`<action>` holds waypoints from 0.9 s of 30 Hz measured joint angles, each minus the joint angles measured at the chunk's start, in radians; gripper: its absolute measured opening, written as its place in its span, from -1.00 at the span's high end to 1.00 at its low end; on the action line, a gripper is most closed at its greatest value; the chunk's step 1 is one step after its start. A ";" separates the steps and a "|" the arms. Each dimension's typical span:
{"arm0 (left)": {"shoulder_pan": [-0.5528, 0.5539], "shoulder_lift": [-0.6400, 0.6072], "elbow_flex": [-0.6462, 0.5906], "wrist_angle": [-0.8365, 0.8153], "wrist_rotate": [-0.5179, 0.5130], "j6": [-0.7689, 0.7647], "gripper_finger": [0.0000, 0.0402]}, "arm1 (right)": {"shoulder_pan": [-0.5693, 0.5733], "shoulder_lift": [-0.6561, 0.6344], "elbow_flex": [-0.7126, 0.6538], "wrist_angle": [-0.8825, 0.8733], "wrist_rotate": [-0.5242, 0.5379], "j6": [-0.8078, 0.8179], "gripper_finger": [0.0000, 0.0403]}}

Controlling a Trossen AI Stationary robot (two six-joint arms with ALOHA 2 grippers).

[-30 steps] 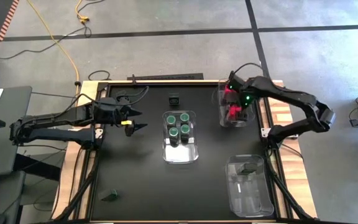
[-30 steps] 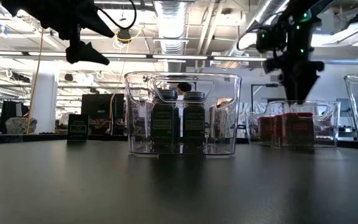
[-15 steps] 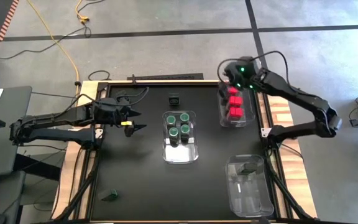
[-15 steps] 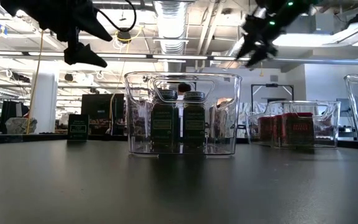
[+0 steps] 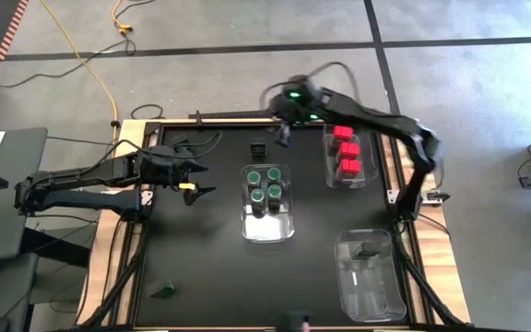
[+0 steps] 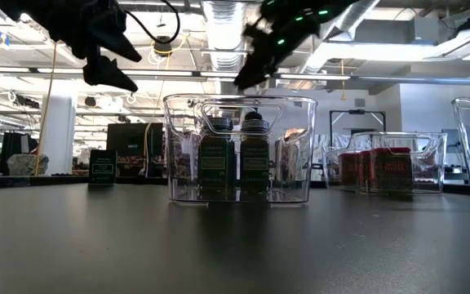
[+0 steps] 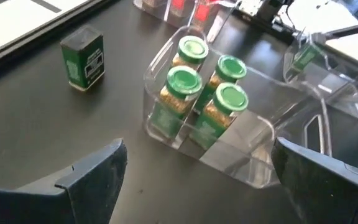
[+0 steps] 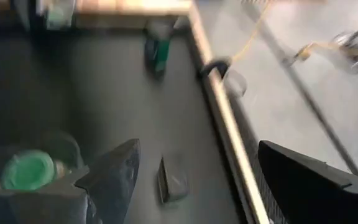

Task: Sort spices by type
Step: Put the black seasoning can into the bottom transparent bin

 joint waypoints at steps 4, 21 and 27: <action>0.000 0.000 0.000 -0.027 -0.002 0.002 -0.91 | 0.004 0.204 0.268 -0.265 -0.003 -0.147 -0.76; 0.011 0.000 0.000 -0.058 -0.005 0.053 -0.91 | 0.016 0.628 0.704 -0.611 -0.004 -0.253 -0.75; 0.011 0.000 0.000 -0.077 -0.006 0.053 -0.91 | 0.016 0.668 0.703 -0.587 0.023 -0.254 -0.63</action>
